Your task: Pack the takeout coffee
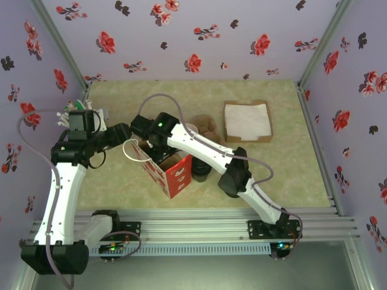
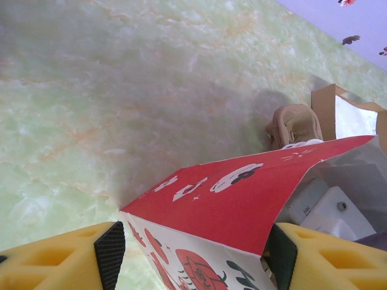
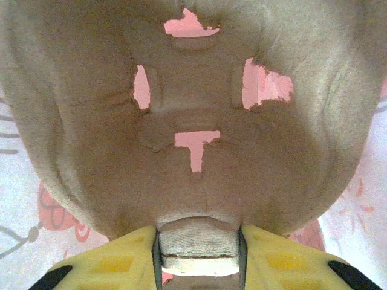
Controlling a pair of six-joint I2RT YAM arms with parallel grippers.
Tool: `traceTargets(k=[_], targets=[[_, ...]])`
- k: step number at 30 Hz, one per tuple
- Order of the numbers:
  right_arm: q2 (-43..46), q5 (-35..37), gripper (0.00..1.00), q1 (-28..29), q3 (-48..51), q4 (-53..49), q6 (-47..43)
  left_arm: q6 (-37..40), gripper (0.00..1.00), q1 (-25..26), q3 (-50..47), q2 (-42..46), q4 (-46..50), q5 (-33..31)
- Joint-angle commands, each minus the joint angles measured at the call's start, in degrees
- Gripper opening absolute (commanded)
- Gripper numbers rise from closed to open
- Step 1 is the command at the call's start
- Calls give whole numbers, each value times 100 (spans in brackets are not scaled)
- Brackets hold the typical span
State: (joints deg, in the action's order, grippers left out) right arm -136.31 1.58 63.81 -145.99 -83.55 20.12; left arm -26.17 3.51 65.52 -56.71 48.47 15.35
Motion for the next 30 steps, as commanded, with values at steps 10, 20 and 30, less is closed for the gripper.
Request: traceTargets(k=[10,20,30], targets=[[-299,149,35,52,-104,-119,167,67,65,30,66,136,-18,-340],[-381,68,35,71,-7,-11,247,-48,68,36,131,340,-140,-428],[-397,72,35,73,45,61,346,-81,82,26,442,564,180,-1298]])
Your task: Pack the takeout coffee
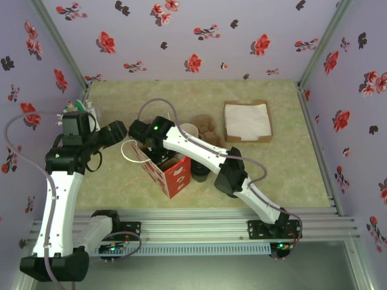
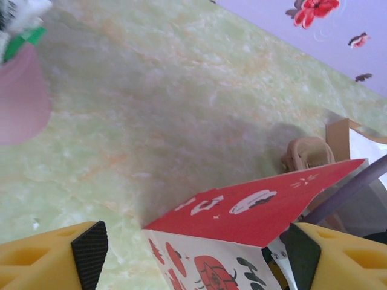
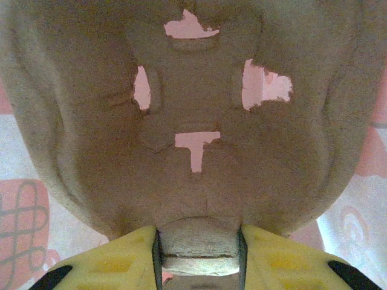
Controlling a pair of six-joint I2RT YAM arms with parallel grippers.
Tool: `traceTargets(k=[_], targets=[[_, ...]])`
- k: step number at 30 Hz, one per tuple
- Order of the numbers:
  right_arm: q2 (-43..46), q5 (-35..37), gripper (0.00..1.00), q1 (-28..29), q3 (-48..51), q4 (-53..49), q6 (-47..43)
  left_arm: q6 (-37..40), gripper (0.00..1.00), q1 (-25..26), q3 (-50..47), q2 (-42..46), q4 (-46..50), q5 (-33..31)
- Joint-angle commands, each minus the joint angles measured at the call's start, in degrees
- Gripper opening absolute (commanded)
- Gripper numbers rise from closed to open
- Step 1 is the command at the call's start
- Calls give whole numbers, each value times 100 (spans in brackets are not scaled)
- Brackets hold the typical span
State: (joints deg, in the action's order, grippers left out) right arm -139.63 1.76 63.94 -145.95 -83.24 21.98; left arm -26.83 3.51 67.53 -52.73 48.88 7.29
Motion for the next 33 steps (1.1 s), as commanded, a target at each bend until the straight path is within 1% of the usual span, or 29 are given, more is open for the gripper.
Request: traceTargets(k=[1,14,33], targets=[[-65,53,35,57,40,34,175,-21,83,27,252,212,148,-554],[-77,52,35,70,392,168,254,-24,85,18,296,304,167,-599],[-65,-81,37,66,892,499,315,-10,84,18,279,301,190,-574]])
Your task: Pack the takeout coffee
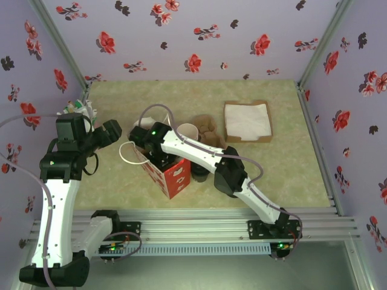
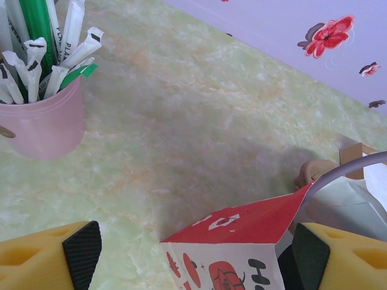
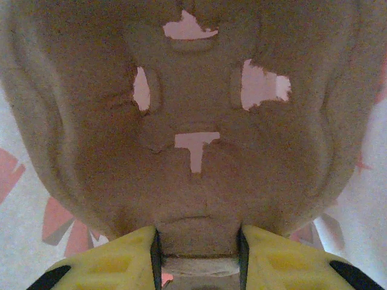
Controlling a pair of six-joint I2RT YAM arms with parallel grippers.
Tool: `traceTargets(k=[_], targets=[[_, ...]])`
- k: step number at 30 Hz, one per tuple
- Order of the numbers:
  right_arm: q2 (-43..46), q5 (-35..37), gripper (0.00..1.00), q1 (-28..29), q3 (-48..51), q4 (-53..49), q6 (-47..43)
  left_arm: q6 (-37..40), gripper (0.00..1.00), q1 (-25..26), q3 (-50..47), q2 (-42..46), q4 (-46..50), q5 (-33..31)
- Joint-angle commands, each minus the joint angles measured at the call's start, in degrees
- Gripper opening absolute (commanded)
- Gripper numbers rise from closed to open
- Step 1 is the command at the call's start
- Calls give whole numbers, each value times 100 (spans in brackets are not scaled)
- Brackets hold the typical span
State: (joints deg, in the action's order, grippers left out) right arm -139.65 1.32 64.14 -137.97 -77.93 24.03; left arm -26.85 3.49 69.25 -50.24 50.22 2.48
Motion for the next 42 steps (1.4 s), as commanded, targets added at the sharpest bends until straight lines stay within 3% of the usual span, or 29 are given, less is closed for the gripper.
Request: traceTargets(k=[1,21,42], targets=[[-65,-36,37,46,121,-16,109,1,84,21,105,59,58,-98],[-49,-65,44,38,293,147,112,5,85,21,97,44,32,-95],[345,175,66,33,-375,-84,67,-39,85,21,158,-6,-3,45]])
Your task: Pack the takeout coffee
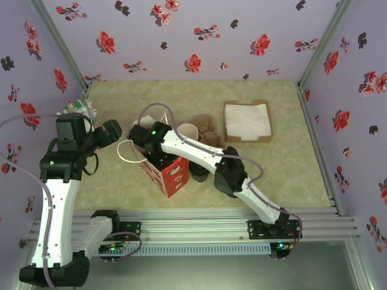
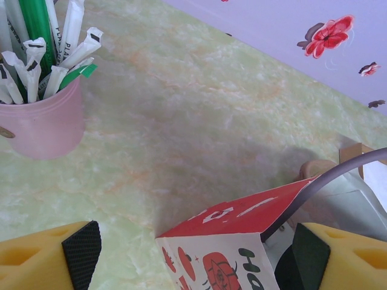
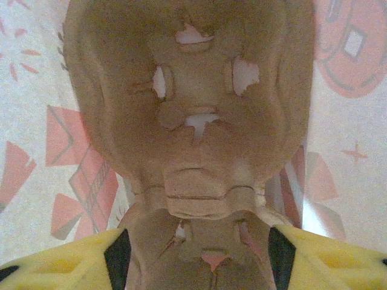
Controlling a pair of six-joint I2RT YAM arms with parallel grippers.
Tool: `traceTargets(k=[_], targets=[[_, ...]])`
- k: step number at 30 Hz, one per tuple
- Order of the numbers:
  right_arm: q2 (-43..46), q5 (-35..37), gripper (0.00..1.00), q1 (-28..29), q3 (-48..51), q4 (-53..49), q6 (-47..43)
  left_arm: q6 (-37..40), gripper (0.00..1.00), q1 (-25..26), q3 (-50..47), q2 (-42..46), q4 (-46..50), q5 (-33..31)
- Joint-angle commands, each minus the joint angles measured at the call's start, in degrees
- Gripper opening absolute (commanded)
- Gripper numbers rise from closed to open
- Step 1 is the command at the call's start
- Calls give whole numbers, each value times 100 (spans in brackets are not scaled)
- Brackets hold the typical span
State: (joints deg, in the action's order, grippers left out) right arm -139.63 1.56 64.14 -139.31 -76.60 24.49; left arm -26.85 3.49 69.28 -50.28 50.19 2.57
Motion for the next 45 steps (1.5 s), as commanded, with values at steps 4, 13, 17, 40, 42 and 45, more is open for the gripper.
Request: traceTargets(k=[4,13,17,40,42,45], targets=[[530,135,70,29,-315,-180,3,-36,86,21,173,1,8,187],[961,141,76,28,-421,-77,-47,-48,93,21,438,113,197,439],[1181,143,79,29,-422,27,-76,-48,94,20,600,207,389,420],[2675,-32,83,55,20,1001,-239,6,94,15,1113,763,1211,518],[2834,-46,83,55,111,1056,-238,39,92,14,1092,812,1308,487],[3133,-60,83,56,429,1232,-245,83,87,21,1041,878,1473,404]])
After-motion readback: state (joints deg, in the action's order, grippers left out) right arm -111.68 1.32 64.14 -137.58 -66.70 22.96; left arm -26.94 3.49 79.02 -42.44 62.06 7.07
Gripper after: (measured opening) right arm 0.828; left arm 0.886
